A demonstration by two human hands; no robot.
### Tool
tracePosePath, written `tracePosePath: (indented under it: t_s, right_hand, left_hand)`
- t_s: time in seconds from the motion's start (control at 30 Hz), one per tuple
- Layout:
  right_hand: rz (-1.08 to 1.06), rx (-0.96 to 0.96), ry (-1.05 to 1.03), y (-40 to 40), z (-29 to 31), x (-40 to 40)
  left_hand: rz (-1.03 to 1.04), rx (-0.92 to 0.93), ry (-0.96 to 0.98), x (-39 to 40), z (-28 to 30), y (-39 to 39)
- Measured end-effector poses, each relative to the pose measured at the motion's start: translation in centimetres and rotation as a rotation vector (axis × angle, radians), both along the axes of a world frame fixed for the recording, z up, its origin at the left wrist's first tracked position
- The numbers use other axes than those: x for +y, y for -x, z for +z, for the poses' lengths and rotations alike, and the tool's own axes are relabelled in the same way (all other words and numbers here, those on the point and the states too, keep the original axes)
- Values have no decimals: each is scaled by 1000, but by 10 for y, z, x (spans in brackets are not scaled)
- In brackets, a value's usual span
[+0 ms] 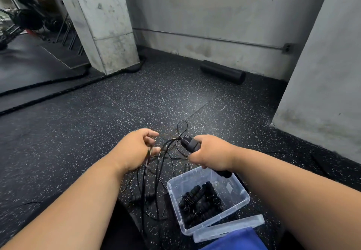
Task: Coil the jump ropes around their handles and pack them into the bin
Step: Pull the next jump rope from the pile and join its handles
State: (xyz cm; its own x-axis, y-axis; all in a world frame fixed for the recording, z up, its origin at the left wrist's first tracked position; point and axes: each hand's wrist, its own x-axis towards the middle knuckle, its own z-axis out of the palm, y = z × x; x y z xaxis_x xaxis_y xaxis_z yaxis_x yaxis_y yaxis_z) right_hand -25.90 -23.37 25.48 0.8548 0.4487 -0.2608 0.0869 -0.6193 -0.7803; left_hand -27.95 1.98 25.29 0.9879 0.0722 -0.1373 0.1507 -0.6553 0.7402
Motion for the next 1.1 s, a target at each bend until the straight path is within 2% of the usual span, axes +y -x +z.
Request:
tracePosePath:
  t_s: [0.07,0.17,0.27,0.33,0.43,0.53,0.67,0.8,0.93,1.0,1.1]
  right_hand:
    - [-32,-89,81,-2,1,-3]
    - [-30,-210,168,-1,4,-1]
    - [30,-446,341,0,4,3]
    - [88,-609,423,0,3,5]
    - [198,-766,458,2,1,8]
    - [258,-823,427,5,0,8]
    - [310,-876,314,8,1,6]
    - [343,-909,317,11,-10,11]
    - [270,-878,408,4,-6,7]
    - [212,-857,512,-2,1,1]
    - [197,-745,502,-1,3,1]
  left_hand:
    - [101,3,-137,5,2,-2]
    - [154,-45,-3,-1,8,1]
    - [-29,-103,109,-18,16,9]
    - [-184,-30,184,-32,17,15]
    - [-304,90,91,-47,11,21]
    - [-312,63,35,-55,4,23]
    - [-335,122,173,-55,3,22]
    - [-401,92,-35,-58,9,27]
    - [-340,7,-217,-49,11,23]
    - [-300,-4,-220,-42,13,21]
    - [-294,-20,-264,-43,11,24]
